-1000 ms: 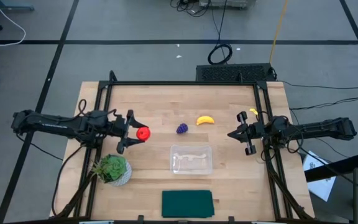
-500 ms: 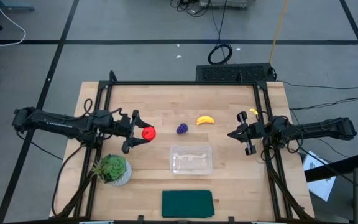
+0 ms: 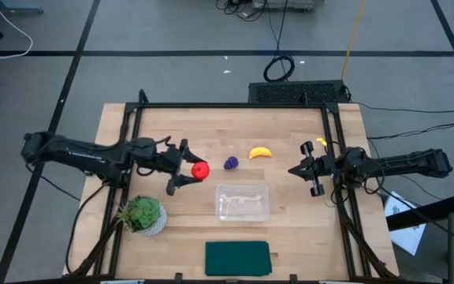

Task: Pick and placing Produce into tupperware
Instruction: Put the apple into the transparent bin

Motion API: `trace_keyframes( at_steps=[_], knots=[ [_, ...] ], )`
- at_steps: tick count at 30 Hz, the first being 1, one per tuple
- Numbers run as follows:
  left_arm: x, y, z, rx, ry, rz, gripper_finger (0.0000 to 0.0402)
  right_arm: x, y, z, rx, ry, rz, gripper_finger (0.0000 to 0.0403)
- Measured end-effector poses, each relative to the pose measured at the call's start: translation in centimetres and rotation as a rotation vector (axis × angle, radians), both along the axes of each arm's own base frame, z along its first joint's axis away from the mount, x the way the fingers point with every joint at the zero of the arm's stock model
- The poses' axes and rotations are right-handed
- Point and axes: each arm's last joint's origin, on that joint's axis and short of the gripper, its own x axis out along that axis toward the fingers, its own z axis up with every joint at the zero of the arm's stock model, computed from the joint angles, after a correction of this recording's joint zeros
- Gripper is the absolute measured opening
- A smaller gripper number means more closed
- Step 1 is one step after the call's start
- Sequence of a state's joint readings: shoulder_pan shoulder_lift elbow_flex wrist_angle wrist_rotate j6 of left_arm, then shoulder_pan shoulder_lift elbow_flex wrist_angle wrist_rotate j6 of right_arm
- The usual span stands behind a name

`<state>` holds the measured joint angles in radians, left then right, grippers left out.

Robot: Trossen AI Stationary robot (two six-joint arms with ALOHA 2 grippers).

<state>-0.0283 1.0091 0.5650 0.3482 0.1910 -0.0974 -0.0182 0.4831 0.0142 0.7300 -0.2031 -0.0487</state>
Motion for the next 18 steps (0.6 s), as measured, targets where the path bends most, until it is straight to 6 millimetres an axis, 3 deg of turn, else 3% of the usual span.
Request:
trace_keyframes(
  at_steps=[11,18],
  knots=[
    [3.3,-0.3,1.0,-0.003,0.038,-0.066,0.0273,0.0,0.0,0.0,-0.008,-0.002,-0.003,0.0000],
    [4.0,-0.4,1.3,0.003,0.037,-0.101,0.0273,0.0,0.0,0.0,-0.008,-0.001,-0.002,0.0000]
  ],
)
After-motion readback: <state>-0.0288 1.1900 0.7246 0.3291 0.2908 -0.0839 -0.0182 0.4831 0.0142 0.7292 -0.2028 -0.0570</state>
